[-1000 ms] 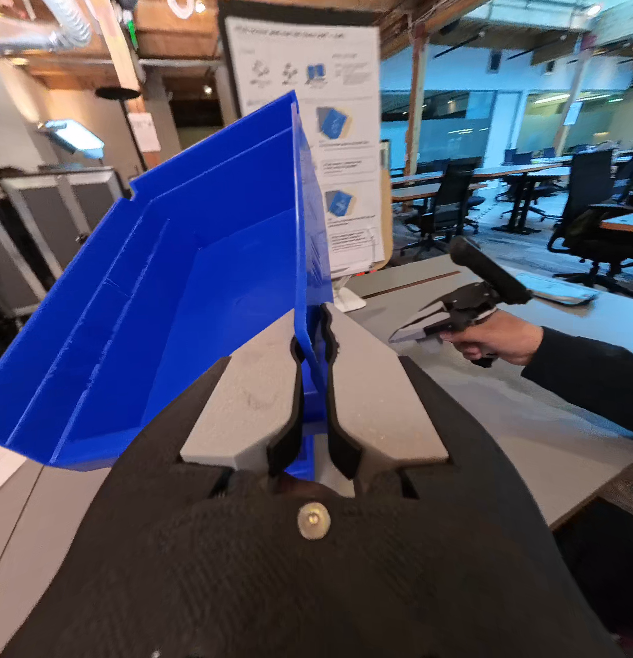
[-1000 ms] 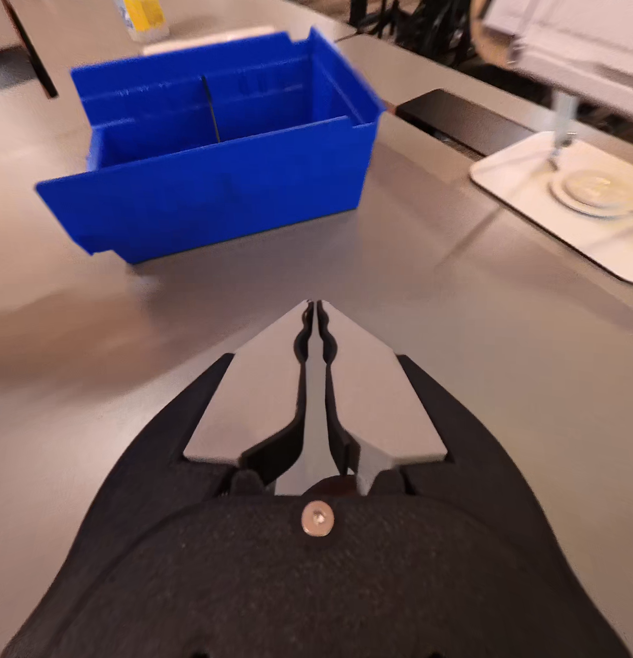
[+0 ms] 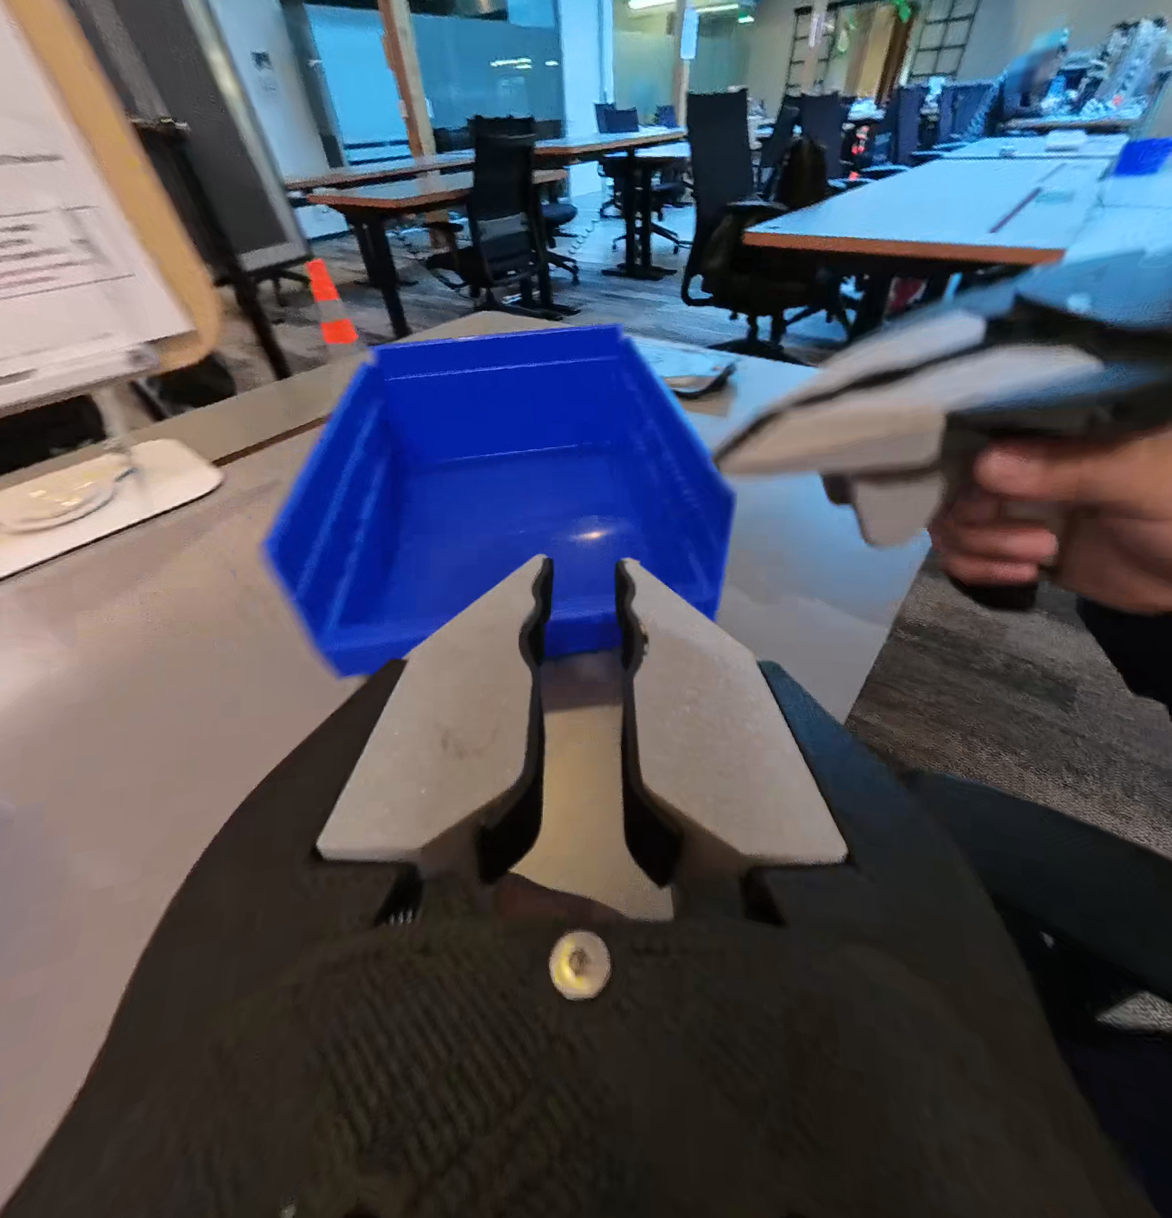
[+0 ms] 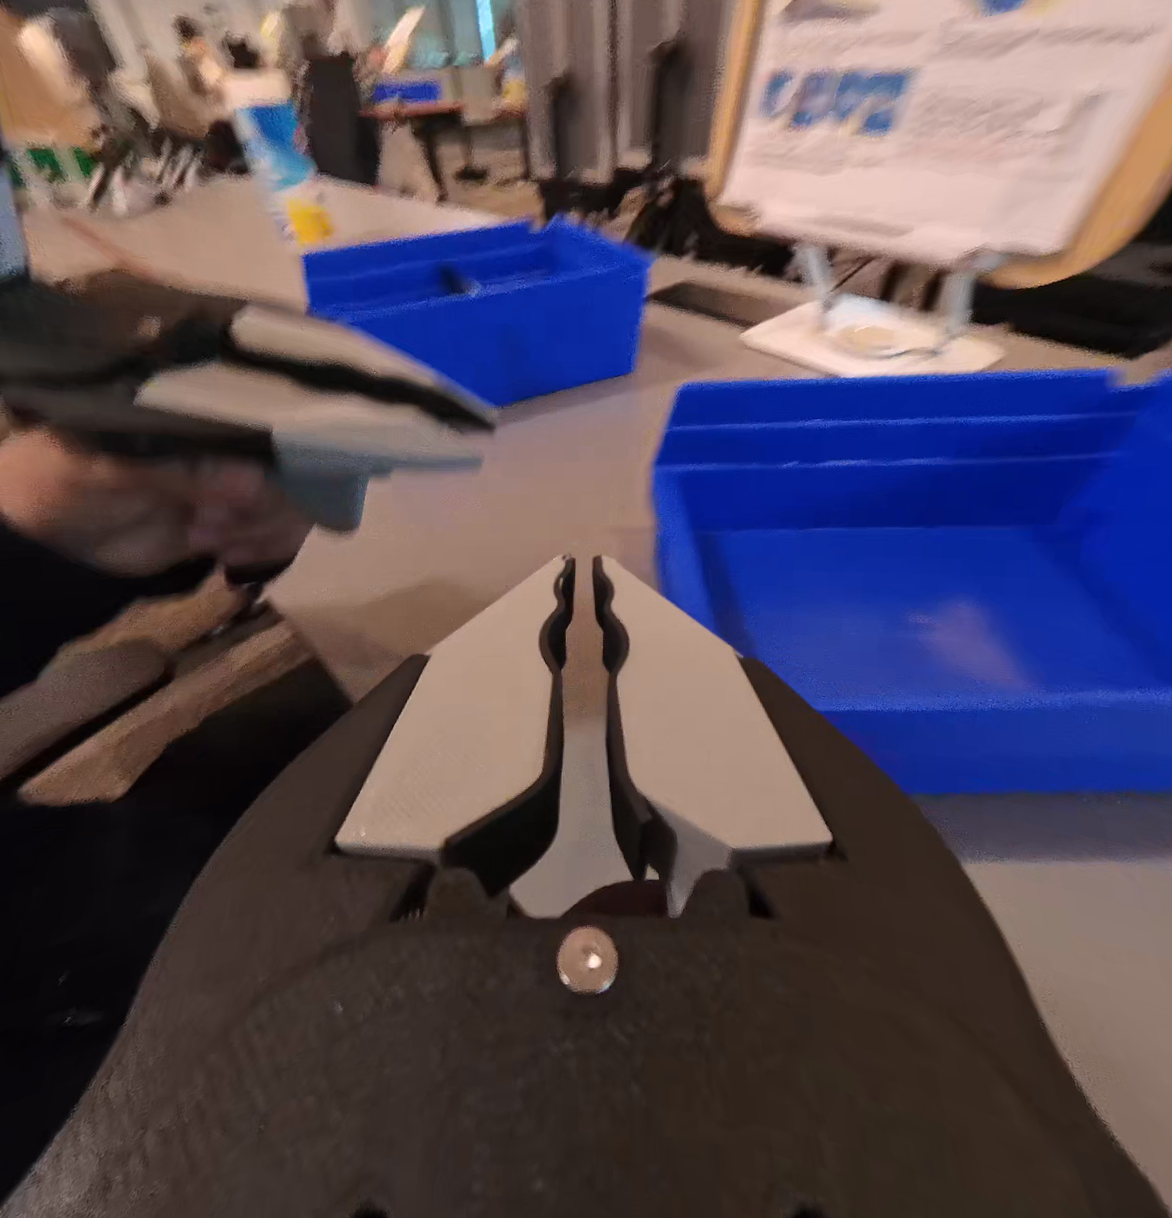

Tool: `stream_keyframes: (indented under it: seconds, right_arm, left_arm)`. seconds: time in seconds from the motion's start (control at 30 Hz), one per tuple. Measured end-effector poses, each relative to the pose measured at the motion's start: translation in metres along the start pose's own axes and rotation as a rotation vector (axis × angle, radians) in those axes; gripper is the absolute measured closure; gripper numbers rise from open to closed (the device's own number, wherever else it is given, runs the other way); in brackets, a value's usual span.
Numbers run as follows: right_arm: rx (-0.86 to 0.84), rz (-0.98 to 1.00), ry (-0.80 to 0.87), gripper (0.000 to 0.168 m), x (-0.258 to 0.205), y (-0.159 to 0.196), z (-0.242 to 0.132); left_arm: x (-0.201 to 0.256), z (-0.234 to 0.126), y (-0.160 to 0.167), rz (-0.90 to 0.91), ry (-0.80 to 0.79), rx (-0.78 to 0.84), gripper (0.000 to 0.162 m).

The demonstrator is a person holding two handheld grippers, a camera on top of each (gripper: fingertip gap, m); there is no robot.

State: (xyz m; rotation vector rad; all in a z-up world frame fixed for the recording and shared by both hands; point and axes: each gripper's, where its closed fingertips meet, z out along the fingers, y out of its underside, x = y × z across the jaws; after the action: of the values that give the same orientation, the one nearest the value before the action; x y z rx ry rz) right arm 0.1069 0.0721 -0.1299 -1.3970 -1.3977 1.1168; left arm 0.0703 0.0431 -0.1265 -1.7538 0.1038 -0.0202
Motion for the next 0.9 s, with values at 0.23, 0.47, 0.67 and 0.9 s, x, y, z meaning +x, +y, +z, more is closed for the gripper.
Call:
stream_keyframes:
  seconds: [0.23, 0.47, 0.67, 0.9]
  right_arm:
    - [-0.254, -0.038, 0.170, 0.168, 0.024, 0.065, 0.034]
    - [-0.341, -0.042, 0.485, 0.168, 0.149, 0.079, -0.024]
    - [-0.329, 0.052, 0.505, 0.168, 0.192, 0.071, -0.037]
    - [-0.210, -0.070, 0.338, 0.159, 0.121, 0.037, 0.004]
  left_arm:
    - [-0.124, -0.097, 0.045, -0.033, -0.274, -0.145, 0.142]
    - [-0.188, -0.173, 0.077, -0.052, -0.463, -0.204, 0.138]
    - [-0.214, -0.203, 0.078, 0.011, -0.481, -0.261, 0.128]
    - [-0.229, -0.188, 0.085, 0.049, -0.429, -0.343, 0.118]
